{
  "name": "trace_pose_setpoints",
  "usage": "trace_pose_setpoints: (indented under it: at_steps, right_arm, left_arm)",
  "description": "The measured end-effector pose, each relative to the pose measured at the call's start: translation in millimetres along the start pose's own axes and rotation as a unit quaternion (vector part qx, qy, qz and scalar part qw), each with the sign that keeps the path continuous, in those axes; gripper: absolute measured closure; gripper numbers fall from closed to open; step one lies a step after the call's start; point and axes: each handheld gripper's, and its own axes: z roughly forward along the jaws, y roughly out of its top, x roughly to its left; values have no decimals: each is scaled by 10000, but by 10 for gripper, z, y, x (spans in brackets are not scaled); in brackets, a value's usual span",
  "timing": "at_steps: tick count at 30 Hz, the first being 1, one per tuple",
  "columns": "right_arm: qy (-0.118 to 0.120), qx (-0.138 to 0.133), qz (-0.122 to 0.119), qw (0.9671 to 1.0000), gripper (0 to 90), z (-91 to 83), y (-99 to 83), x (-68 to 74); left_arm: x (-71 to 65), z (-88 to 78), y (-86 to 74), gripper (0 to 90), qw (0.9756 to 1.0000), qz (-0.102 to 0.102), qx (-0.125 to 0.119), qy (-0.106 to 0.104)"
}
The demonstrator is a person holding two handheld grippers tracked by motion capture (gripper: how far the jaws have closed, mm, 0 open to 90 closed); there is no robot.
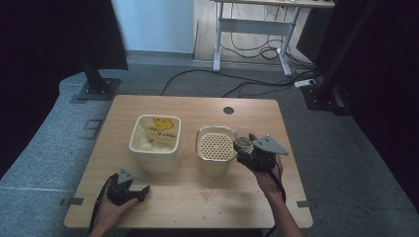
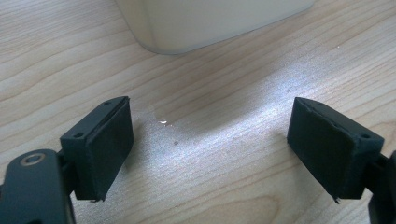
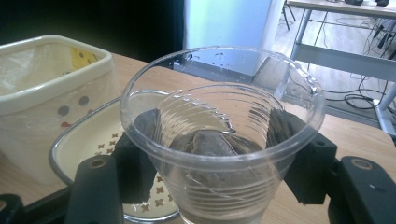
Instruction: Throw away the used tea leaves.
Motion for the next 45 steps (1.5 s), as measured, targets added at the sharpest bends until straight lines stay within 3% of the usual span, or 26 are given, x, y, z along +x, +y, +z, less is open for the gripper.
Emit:
trace_pose_setpoints:
  at_steps: [14,24,30,32,33,34,35,36,38,39,40,41,43,44,45]
  right_arm:
    - [-349,99,-263,9990,382,-27,221,-128]
    - [-455,314,-563,9969,384,48,335,-69]
    - [-659,707,-1297,9868,389,190,420,50]
    - [-738,869,-1619,9802,390,241,443,99]
    - [-738,869,-1619,9802,390,241,443,99]
    - [-771,919,-1717,9778,391,255,450,117]
    - [-830,1034,-1966,9715,393,293,470,168]
    - [-869,1056,-2056,9690,394,304,474,186]
    - [-1015,1143,-2392,9589,397,330,476,249]
    - [-1015,1143,-2392,9589,397,330,476,249]
    - [-1121,1197,-2633,9507,398,349,467,292]
    - [-1185,1226,-2808,9445,399,361,459,321]
    - [-1358,1330,-3376,9219,400,407,419,434]
    - [-1376,1378,-3537,9149,400,420,408,464]
    - [-1422,1443,-3863,8999,401,462,375,543]
  left_arm:
    - [0,1,0,143,10000,-1,-6,-1]
    - [0,1,0,143,10000,-3,-5,3]
    - [-1,1,0,143,10000,-5,-4,1]
    - [0,1,0,143,10000,-4,-2,1]
    - [0,1,0,143,10000,-4,-2,1]
    - [0,1,0,143,10000,-5,-3,1]
    - [0,1,0,143,10000,-2,-1,1]
    - [0,1,0,143,10000,-5,-2,0]
    - [0,1,0,142,10000,-6,-4,0]
    - [-1,1,0,142,10000,-5,-4,-1]
    - [0,1,0,143,10000,-4,-3,0]
    - [-1,1,0,143,10000,-4,-3,0]
    - [0,1,0,142,10000,-1,-2,0]
    - [0,1,0,142,10000,-1,-1,-1]
    - [0,1,0,142,10000,-2,1,-1]
